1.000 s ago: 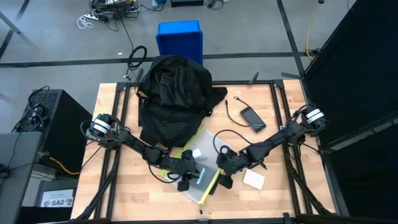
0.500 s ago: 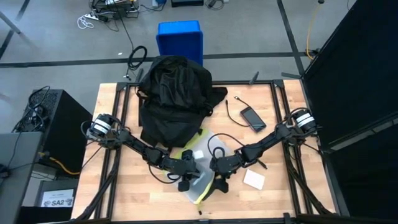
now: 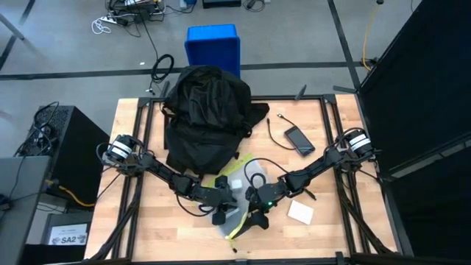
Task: Unpack backpack
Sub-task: Remove the calculator from the yellow zipper pouch
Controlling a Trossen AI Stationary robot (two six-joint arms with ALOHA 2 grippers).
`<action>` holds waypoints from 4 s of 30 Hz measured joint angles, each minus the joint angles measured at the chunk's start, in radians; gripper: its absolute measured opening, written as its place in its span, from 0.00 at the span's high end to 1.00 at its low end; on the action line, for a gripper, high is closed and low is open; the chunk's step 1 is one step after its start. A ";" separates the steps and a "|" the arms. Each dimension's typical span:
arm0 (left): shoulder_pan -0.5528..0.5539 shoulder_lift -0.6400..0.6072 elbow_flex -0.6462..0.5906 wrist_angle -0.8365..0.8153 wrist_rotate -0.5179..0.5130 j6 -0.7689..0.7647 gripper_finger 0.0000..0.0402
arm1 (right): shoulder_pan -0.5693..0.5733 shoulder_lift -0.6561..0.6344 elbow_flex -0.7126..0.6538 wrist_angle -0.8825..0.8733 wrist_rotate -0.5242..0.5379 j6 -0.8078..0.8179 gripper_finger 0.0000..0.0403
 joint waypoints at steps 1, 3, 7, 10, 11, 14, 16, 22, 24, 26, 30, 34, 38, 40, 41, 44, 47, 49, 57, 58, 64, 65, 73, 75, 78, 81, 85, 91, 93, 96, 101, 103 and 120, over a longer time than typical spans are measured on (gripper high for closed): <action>0.000 0.000 0.000 -0.001 0.000 0.003 0.78 | 0.000 0.000 0.000 -0.004 0.006 0.000 0.27; 0.000 -0.002 0.001 -0.005 0.000 0.015 0.78 | 0.000 -0.001 0.001 -0.021 0.015 -0.001 0.28; -0.001 -0.035 0.000 -0.037 0.000 0.029 0.78 | 0.000 -0.002 0.002 -0.050 0.022 -0.002 0.30; -0.008 -0.094 0.000 -0.092 -0.003 0.024 0.78 | 0.000 -0.002 0.002 -0.063 0.023 -0.003 0.32; -0.014 -0.112 0.000 -0.109 -0.014 0.019 0.78 | 0.000 -0.002 0.002 -0.065 0.023 -0.003 0.32; -0.051 -0.167 0.001 -0.190 -0.068 0.012 0.78 | 0.000 -0.002 0.002 -0.078 0.023 -0.008 0.33; -0.084 -0.202 0.001 -0.244 -0.103 0.006 0.78 | 0.000 -0.002 0.002 -0.084 0.021 -0.015 0.33; -0.217 -0.226 0.001 -0.295 -0.134 -0.048 0.78 | 0.000 -0.002 0.002 -0.118 0.029 -0.020 0.31; -0.262 -0.208 0.002 -0.284 -0.148 -0.077 0.78 | 0.000 -0.003 0.002 -0.132 0.034 -0.023 0.31; -0.301 -0.178 0.002 -0.285 -0.174 -0.111 0.78 | 0.000 -0.003 0.002 -0.154 0.043 -0.029 0.32; -0.332 -0.107 0.006 -0.256 -0.214 -0.162 0.78 | 0.000 -0.003 0.002 -0.183 0.053 -0.050 0.33; -0.327 -0.029 0.044 -0.243 -0.240 -0.150 0.78 | 0.002 -0.004 0.002 -0.206 0.092 -0.057 0.33; -0.305 0.027 0.070 -0.239 -0.270 -0.130 0.78 | 0.001 -0.004 0.002 -0.208 0.117 -0.062 0.32; -0.292 0.042 0.076 -0.232 -0.280 -0.130 0.78 | 0.001 -0.004 0.002 -0.208 0.126 -0.062 0.32; -0.287 0.048 0.080 -0.229 -0.286 -0.131 0.78 | 0.001 -0.004 0.002 -0.208 0.127 -0.062 0.32; -0.268 0.050 0.084 -0.228 -0.288 -0.131 0.78 | 0.001 -0.004 0.002 -0.197 0.126 -0.062 0.34; -0.257 0.051 0.082 -0.213 -0.296 -0.117 0.78 | 0.001 -0.004 0.001 -0.147 0.111 -0.072 0.35; -0.249 0.052 0.082 -0.198 -0.303 -0.099 0.78 | 0.001 -0.004 0.001 -0.101 0.089 -0.076 0.36; -0.241 0.053 0.082 -0.187 -0.315 -0.083 0.78 | -0.002 -0.004 0.002 -0.028 0.066 -0.085 0.47; -0.241 0.053 0.082 -0.191 -0.315 -0.086 0.78 | -0.002 -0.003 0.002 -0.029 0.064 -0.085 0.51; -0.245 0.052 0.082 -0.205 -0.313 -0.102 0.78 | -0.008 -0.003 0.001 -0.038 -0.003 -0.066 0.84; -0.246 0.052 0.082 -0.209 -0.307 -0.105 0.78 | -0.010 -0.003 0.000 -0.040 -0.018 -0.060 0.89; -0.264 0.052 0.081 -0.222 -0.315 -0.106 0.78 | 0.000 -0.091 0.000 -0.169 -0.093 -0.035 0.92; -0.269 0.052 0.082 -0.227 -0.316 -0.106 0.78 | 0.009 -0.133 0.002 -0.226 -0.096 -0.037 0.94; -0.270 0.051 0.082 -0.240 -0.316 -0.114 0.78 | 0.029 -0.204 0.002 -0.321 -0.096 -0.044 0.95; -0.270 0.050 0.082 -0.250 -0.316 -0.126 0.78 | 0.055 -0.281 0.002 -0.419 -0.095 -0.028 0.95; -0.270 0.050 0.082 -0.256 -0.316 -0.128 0.78 | 0.110 -0.390 0.002 -0.575 -0.073 0.022 0.95; -0.270 0.050 0.082 -0.259 -0.315 -0.131 0.78 | 0.219 -0.564 0.002 -0.740 0.079 0.104 0.95; -0.270 0.050 0.082 -0.259 -0.315 -0.131 0.78 | 0.248 -0.622 0.002 -0.758 0.175 0.103 0.95; -0.270 0.050 0.082 -0.258 -0.315 -0.132 0.78 | 0.272 -0.702 0.003 -0.829 0.368 0.084 0.95; -0.270 0.051 0.080 -0.248 -0.314 -0.131 0.78 | 0.232 -0.765 0.003 -1.102 0.678 0.120 0.95; -0.270 0.051 0.080 -0.247 -0.312 -0.131 0.78 | 0.192 -0.762 0.003 -1.230 0.698 0.157 0.95; -0.270 0.052 0.080 -0.243 -0.310 -0.151 0.78 | -0.019 -0.462 0.002 -1.633 0.351 0.149 0.82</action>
